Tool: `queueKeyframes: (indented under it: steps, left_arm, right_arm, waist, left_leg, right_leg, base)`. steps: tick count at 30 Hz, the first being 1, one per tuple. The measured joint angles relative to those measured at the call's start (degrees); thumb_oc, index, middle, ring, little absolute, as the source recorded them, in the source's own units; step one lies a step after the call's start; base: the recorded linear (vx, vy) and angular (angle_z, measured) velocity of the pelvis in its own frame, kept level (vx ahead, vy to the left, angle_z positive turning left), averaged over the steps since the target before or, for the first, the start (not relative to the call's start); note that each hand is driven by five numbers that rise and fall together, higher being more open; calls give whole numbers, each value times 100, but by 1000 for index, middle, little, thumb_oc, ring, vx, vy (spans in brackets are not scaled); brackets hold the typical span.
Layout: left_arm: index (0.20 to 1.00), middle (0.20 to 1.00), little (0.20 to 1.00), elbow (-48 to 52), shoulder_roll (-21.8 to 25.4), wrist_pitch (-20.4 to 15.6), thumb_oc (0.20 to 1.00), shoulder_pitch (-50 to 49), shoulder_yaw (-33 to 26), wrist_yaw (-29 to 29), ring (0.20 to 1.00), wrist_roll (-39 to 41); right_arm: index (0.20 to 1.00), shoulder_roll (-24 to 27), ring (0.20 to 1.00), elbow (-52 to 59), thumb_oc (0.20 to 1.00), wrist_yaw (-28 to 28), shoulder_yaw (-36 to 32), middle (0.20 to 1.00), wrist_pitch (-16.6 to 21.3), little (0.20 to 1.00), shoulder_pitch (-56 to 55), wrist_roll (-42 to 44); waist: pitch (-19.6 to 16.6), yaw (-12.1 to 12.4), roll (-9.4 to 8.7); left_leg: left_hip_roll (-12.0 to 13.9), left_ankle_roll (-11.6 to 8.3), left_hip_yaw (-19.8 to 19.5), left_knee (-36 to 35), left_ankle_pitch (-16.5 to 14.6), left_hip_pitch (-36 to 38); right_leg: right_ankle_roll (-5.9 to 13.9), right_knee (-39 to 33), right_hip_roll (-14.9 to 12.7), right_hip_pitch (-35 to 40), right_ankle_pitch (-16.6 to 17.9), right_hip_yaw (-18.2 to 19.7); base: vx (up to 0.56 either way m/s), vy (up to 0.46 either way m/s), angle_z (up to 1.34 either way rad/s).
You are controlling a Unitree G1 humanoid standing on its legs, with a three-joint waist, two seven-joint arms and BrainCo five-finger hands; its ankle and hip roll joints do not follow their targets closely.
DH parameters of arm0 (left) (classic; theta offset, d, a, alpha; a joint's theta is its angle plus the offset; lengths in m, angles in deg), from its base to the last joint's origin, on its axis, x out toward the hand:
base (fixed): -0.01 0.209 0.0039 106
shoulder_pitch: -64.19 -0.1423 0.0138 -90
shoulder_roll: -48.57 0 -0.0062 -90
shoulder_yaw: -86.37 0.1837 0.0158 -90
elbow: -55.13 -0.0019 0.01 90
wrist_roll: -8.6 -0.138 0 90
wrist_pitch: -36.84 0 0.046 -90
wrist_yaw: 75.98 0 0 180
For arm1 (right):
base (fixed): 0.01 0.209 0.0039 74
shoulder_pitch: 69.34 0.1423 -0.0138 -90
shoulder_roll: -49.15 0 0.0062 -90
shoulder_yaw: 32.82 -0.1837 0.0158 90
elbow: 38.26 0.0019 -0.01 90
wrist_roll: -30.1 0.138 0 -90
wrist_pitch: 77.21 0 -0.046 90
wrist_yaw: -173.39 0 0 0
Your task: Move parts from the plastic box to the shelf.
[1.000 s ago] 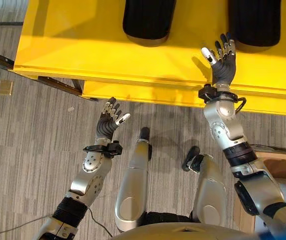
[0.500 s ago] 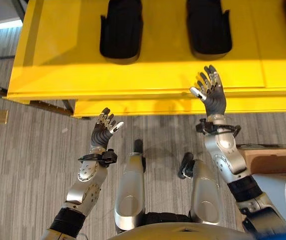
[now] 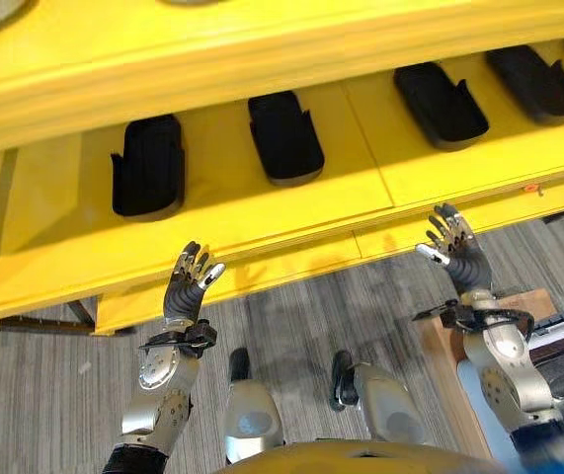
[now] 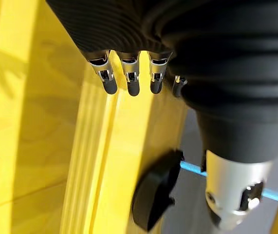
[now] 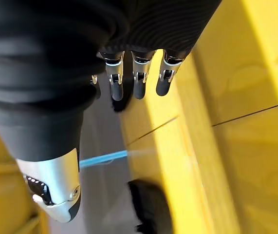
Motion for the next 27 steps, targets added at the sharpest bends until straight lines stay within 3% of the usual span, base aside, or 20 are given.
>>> queueKeyframes:
  steps: [1,2,3,4,6,8,9,10,12,13,15,17,19,21,22,23,24,25,27]
  left_arm:
    - [1000,1000,1000,2,-44,0,1000,-59,50,47,1000,-87]
    - [1000,1000,1000,1,-45,4,1000,-159,86,79,1000,-103]
    - [1000,1000,1000,13,-53,14,1000,-261,97,132,1000,-107]
    - [1000,1000,1000,12,-95,25,1000,-276,102,134,1000,-107]
    - [1000,1000,1000,10,-175,23,1000,-329,94,148,1000,-110]
    - [1000,1000,1000,4,-174,25,1000,-405,45,146,1000,-114]
    - [1000,1000,1000,-17,-163,38,1000,-428,58,152,1000,-114]
    - [1000,1000,1000,-16,-166,74,1000,-383,66,155,1000,-112]
    - [1000,1000,1000,-1,-184,102,1000,-554,48,170,1000,-109]
    - [1000,1000,1000,-72,-173,136,1000,-536,63,174,1000,-110]
    - [1000,1000,1000,-29,-159,140,1000,-516,63,172,1000,-108]
    - [1000,1000,1000,-39,-8,168,1000,-534,78,167,1000,-108]
    - [1000,1000,1000,-35,51,159,1000,-355,77,151,1000,-108]
    - [1000,1000,1000,-43,139,160,1000,-343,69,143,1000,-110]
    - [1000,1000,1000,5,187,143,1000,-281,12,116,1000,-112]
    - [1000,1000,1000,-6,280,150,1000,-307,-44,120,1000,-114]
    - [1000,1000,1000,-55,342,162,1000,-244,-70,121,1000,-115]
    - [1000,1000,1000,-41,276,166,1000,-203,-110,121,1000,-114]
    - [1000,1000,1000,14,209,139,1000,-261,-158,121,1000,-113]
  right_arm:
    - [1000,-59,1000,3,1000,43,-89,1000,-66,1000,-264,55]
    - [1000,-69,1000,3,1000,51,-110,1000,-110,1000,-385,119]
    - [1000,-77,1000,11,1000,73,-114,1000,-168,1000,-454,152]
    - [1000,-77,1000,12,1000,92,-125,1000,-185,1000,-475,152]
    - [1000,-166,1000,-10,1000,164,-54,1000,-220,1000,-359,150]
    - [1000,-233,1000,-113,1000,216,145,1000,-247,1000,-39,147]
    - [1000,-249,1000,-121,1000,240,183,1000,-249,1000,52,146]
    - [1000,-264,1000,-125,1000,250,181,1000,-253,1000,39,147]
    - [1000,-315,1000,-106,1000,318,199,1000,-292,1000,-33,151]
    - [1000,-366,1000,-128,1000,314,157,1000,-298,1000,-73,155]
    - [1000,-420,1000,-148,1000,316,82,1000,-313,1000,-194,172]
    - [1000,-486,1000,-164,1000,361,72,1000,-367,1000,-101,170]
    - [1000,-519,1000,-175,1000,360,105,1000,-375,1000,-119,170]
    - [1000,-484,1000,-177,1000,370,268,1000,-383,1000,45,170]
    - [1000,-550,1000,-346,1000,365,348,1000,-392,1000,280,158]
    - [1000,-673,1000,-434,1000,363,428,1000,-415,1000,536,159]
    - [1000,-679,1000,-355,1000,365,449,1000,-414,1000,481,158]
    - [1000,-673,1000,-289,1000,358,433,1000,-415,1000,375,157]
    - [1000,-696,1000,-292,1000,357,430,1000,-438,1000,173,150]
  waist:
    - [-89,2,-48]
    - [-143,-19,-44]
    - [-207,-37,27]
    - [-205,-68,22]
    - [-303,-61,97]
    - [-293,51,7]
    - [-297,38,-9]
    - [-318,-83,-17]
    - [-498,29,41]
    - [-519,-87,-15]
    - [-548,-126,-49]
    - [-570,-86,-46]
    - [-567,-169,-45]
    - [-553,-24,-33]
    - [-448,12,74]
    - [-327,146,73]
    - [-302,127,111]
    - [-289,6,142]
    - [-262,67,135]
  left_leg:
    - [-498,-46,-11,228,-461,-126]
    - [-893,2,5,242,-673,-143]
    - [-1294,204,121,210,-859,-125]
    - [-1513,399,267,233,-1007,-130]
    - [-2221,584,-42,-66,-1209,-109]
    - [-2717,639,-941,-258,-1218,-287]
    - [-2726,601,-1068,-262,-1179,-389]
    - [-2553,689,-1170,-315,-1108,-411]
    - [-2115,730,-1132,-564,-901,-118]
    - [-2137,864,-1048,-671,-792,-42]
    - [-2117,935,-957,-954,-721,122]
    - [-2095,962,-512,-1179,-710,306]
    - [-2095,965,-199,-1175,-723,330]
    - [-2040,1009,173,-1184,-756,319]
    - [-1760,1348,991,-1073,-919,267]
    - [-1622,1288,1303,-970,-1005,223]
    - [-1606,1235,1322,-917,-1053,172]
    - [-1619,1177,1337,-958,-1100,198]
    - [-1562,1159,1535,-1088,-1070,294]
  right_leg:
    - [51,-373,-94,144,164,-13]
    - [100,-677,-108,264,303,1]
    - [100,-1024,-20,409,474,39]
    - [94,-1203,41,501,546,46]
    - [106,-1477,180,597,683,275]
    - [79,-1689,348,637,892,658]
    - [55,-1740,413,657,944,678]
    - [94,-1847,580,794,912,817]
    - [74,-1859,835,912,852,1088]
    - [91,-1849,792,963,806,1080]
    - [252,-1713,760,911,680,1185]
    - [535,-1202,680,646,380,1511]
    - [593,-1058,657,480,422,1670]
    - [782,-734,647,280,293,1781]
    - [966,-744,460,83,271,894]
    - [1005,-485,91,-159,259,101]
    - [1029,-492,-197,-160,273,-105]
    - [1033,-558,-587,-8,280,-625]
    - [1143,-792,-1079,268,365,-817]
  base:
    - [114,-37,13]
    - [127,-19,-6]
    - [169,-24,-15]
    - [129,-4,-25]
    - [129,-2,-55]
    - [107,11,-114]
    - [188,75,-85]
    - [179,98,-77]
    - [119,96,-81]
    - [84,118,-32]
    - [58,124,-31]
    - [-21,168,-102]
    - [-48,123,-89]
    - [-111,72,-152]
    - [-102,50,-223]
    - [-22,8,-213]
    - [-12,37,-118]
    - [-9,19,-44]
    - [-15,0,-48]
